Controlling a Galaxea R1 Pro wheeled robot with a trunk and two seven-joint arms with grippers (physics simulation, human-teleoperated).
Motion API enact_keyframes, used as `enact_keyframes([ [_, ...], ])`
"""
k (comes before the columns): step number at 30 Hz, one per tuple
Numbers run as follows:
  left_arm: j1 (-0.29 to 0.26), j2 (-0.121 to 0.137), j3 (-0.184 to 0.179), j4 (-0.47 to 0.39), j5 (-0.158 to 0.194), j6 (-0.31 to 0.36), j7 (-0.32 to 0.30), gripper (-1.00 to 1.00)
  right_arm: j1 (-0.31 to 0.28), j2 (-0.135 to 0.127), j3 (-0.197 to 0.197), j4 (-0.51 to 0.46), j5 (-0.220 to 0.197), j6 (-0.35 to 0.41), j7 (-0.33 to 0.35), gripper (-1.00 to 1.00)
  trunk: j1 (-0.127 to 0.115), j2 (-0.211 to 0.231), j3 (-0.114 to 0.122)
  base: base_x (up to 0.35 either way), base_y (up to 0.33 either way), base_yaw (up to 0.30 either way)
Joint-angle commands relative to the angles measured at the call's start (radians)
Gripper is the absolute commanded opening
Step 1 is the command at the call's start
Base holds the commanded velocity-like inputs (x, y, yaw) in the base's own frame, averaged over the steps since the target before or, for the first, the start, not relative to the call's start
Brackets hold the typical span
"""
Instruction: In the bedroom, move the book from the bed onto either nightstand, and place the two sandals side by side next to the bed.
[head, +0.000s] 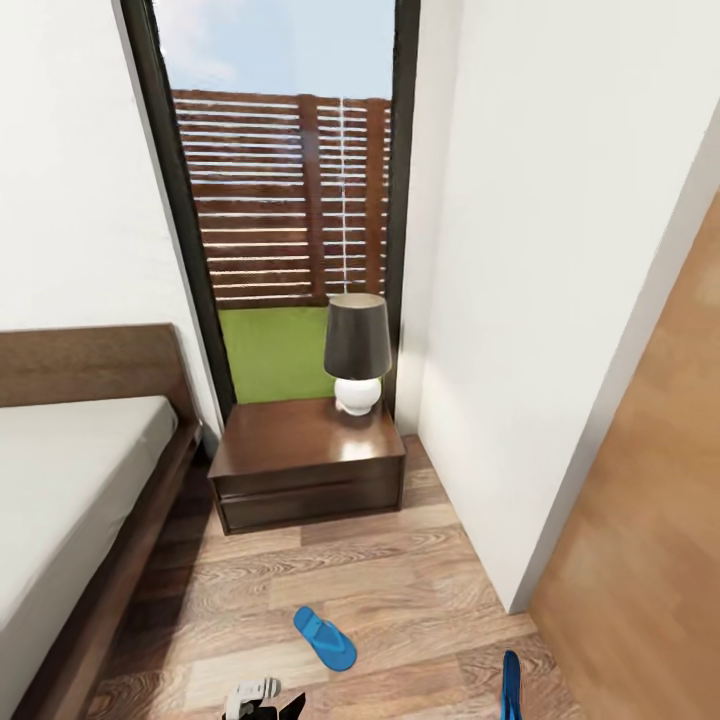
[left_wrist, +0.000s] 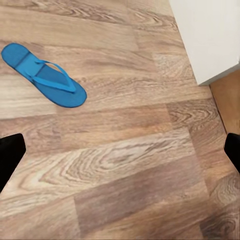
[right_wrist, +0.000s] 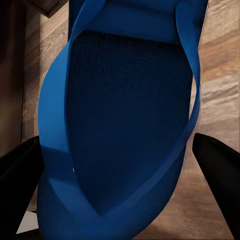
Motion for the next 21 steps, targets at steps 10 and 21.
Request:
enact_keyframes([
  [10, -0.001, 0.001, -0.004, 0.001, 0.006, -0.004, -0.001, 1.00, -0.001, 0.000, -0.002, 0.001, -0.005, 0.002, 0.004, -1.00, 0.000, 0.000, -0.001, 0.307, 0.039, 0.000],
  [21, -0.001, 0.001, -0.004, 0.001, 0.006, -0.004, -0.001, 1.00, -0.001, 0.000, -0.002, 0.001, -0.005, 0.002, 0.004, -1.00, 0.000, 0.000, -0.001, 0.071, 0.001, -0.089],
])
